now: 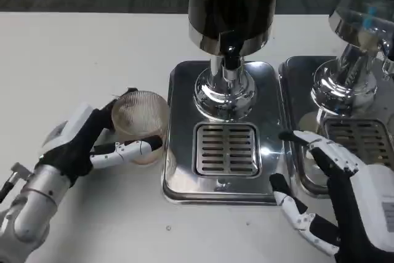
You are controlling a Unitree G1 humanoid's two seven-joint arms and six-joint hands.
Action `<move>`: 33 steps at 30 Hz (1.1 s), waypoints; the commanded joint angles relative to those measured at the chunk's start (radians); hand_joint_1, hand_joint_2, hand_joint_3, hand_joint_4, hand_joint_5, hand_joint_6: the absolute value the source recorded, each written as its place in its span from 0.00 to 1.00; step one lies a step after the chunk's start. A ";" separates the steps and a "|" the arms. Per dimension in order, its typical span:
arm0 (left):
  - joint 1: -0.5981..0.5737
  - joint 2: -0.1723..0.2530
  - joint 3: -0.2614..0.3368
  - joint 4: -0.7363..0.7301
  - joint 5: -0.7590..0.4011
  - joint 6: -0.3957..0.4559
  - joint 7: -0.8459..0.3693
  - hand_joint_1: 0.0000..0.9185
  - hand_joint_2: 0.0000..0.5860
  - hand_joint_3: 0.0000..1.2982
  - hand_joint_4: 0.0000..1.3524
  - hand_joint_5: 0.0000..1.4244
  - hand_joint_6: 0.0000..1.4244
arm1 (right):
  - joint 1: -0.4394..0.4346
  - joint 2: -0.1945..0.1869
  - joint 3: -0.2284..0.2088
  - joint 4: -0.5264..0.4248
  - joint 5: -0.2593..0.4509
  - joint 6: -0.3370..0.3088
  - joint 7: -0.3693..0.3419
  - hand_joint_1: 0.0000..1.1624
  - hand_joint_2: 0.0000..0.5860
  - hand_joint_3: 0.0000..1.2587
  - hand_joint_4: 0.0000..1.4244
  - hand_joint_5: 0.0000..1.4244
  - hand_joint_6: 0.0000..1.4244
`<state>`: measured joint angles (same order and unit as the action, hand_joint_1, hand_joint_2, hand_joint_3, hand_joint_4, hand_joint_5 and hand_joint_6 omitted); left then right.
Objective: Grasp the cup under the faucet to collect the drink, then remove the cup.
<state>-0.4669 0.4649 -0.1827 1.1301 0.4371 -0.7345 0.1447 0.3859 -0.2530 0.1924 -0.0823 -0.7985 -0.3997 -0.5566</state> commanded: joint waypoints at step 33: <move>0.018 0.001 -0.062 -0.018 0.043 0.013 0.178 0.42 0.25 0.36 0.40 0.53 0.59 | -0.006 -0.004 -0.005 0.008 0.028 -0.007 0.000 0.37 0.65 0.28 0.22 0.24 0.30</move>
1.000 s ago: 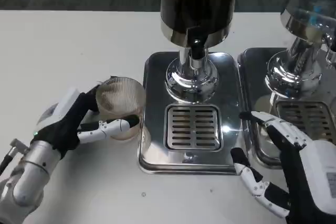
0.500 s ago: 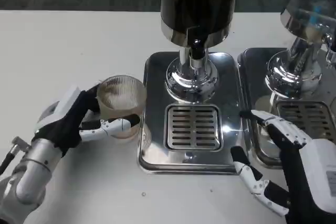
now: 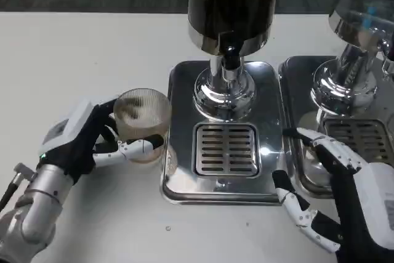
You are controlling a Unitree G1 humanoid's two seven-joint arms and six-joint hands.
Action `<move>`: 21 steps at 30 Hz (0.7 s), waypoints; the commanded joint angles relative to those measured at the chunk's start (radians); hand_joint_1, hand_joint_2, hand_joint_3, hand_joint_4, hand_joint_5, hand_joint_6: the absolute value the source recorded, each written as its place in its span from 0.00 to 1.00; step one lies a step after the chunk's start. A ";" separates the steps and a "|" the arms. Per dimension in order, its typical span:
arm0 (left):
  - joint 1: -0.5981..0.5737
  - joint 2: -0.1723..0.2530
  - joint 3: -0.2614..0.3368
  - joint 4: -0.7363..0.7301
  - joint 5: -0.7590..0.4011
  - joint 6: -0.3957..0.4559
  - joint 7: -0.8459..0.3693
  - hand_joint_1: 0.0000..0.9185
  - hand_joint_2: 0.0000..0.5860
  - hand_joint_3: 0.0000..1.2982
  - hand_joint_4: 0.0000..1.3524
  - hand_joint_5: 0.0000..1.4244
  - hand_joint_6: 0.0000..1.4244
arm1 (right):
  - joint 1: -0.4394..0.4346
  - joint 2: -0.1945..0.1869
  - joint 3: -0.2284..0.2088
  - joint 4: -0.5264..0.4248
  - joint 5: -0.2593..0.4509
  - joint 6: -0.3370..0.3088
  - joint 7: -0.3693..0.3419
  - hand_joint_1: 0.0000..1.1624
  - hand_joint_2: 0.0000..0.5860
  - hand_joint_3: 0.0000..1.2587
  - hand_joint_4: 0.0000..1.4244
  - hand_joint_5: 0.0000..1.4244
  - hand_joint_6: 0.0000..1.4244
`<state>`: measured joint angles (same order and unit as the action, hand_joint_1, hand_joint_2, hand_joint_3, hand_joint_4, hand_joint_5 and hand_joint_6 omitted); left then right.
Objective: Grasp the cup under the faucet to collect the drink, then remove the cup.
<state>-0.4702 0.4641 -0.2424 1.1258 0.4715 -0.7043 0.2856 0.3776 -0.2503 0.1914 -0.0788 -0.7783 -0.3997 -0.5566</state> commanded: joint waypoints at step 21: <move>0.104 0.005 0.059 -0.115 -0.010 -0.163 0.151 0.41 0.27 0.40 0.45 0.58 0.68 | 0.005 -0.004 -0.006 0.008 0.011 -0.012 -0.009 0.37 0.65 0.28 0.22 0.24 0.30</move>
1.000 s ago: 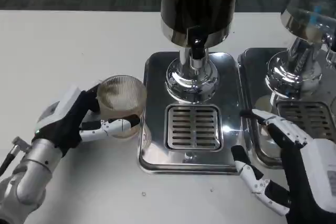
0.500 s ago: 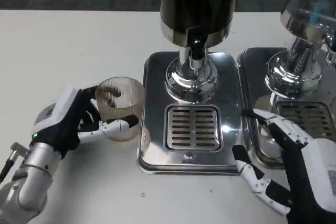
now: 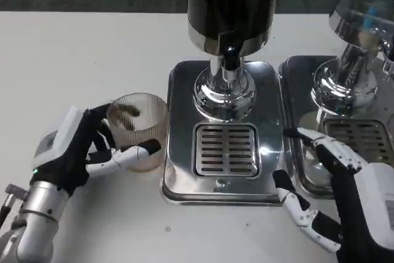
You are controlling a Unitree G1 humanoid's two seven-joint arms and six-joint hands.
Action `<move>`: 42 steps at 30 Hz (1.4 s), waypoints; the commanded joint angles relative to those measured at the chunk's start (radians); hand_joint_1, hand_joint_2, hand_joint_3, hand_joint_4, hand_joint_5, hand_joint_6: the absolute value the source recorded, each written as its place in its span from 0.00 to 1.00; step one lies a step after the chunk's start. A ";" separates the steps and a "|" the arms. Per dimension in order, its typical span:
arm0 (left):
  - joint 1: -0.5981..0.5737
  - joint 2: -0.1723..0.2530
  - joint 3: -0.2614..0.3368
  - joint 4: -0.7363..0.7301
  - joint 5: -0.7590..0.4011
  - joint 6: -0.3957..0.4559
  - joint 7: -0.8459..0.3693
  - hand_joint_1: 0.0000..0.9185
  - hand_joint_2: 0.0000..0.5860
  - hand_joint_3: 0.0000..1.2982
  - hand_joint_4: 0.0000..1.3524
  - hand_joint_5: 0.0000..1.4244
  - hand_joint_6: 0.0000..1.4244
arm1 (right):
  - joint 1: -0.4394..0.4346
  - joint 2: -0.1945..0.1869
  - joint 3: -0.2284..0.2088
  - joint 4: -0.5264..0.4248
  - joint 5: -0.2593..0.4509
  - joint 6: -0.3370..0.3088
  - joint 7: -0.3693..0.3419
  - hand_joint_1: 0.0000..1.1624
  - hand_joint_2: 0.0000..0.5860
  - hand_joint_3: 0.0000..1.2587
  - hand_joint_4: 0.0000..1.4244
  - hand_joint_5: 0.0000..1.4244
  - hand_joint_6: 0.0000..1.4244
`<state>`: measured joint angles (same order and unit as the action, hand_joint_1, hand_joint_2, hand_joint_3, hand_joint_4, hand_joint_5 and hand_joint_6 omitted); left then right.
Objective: Grasp the cup under the faucet to collect the drink, then remove the cup.
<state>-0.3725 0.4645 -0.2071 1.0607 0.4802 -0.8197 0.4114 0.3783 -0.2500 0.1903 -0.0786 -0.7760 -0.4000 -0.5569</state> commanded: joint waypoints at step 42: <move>-0.182 -0.144 -0.138 0.000 0.047 0.061 -0.243 0.22 0.21 0.19 0.19 0.24 0.30 | 0.054 0.052 0.010 -0.008 -0.011 0.001 -0.044 0.37 0.65 0.28 0.22 0.25 0.30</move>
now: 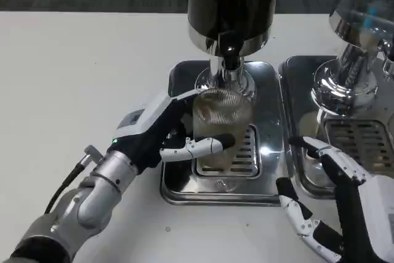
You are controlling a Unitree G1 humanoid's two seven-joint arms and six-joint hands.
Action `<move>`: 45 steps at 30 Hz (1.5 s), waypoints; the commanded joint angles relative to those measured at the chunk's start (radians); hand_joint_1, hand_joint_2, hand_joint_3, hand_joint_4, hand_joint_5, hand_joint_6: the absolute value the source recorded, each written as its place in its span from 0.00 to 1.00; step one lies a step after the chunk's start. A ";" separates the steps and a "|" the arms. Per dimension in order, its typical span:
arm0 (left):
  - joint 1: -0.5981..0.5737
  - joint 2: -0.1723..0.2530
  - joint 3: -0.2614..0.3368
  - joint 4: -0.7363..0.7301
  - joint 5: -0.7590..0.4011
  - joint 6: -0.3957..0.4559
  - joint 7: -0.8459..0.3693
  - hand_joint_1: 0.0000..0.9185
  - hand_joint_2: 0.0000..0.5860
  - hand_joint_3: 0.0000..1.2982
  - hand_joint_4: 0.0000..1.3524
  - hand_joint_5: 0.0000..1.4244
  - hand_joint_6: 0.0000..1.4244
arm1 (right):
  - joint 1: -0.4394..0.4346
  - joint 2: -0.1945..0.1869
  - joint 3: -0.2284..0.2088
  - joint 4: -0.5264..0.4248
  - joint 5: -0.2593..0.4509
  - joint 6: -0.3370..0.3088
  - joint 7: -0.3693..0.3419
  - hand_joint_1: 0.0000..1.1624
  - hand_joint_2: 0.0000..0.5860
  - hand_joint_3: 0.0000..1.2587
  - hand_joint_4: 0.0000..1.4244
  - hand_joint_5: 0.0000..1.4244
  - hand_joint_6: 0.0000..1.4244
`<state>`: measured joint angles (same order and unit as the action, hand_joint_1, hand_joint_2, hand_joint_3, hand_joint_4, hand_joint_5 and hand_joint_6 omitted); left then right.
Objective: Grasp the cup under the faucet to collect the drink, then remove the cup.
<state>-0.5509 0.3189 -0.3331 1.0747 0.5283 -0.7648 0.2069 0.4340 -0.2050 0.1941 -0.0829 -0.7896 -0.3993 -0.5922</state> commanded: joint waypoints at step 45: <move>0.155 0.133 0.339 -0.750 -1.042 0.314 -0.871 0.00 0.18 0.32 0.33 0.35 0.29 | -0.159 0.001 0.016 0.142 0.084 -0.037 -0.003 0.37 0.66 0.29 0.22 0.25 0.30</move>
<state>-0.3430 0.4534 0.0077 0.3140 -0.4451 -0.5692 -0.5431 0.2893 -0.2022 0.2118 0.0418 -0.7146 -0.4218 -0.5931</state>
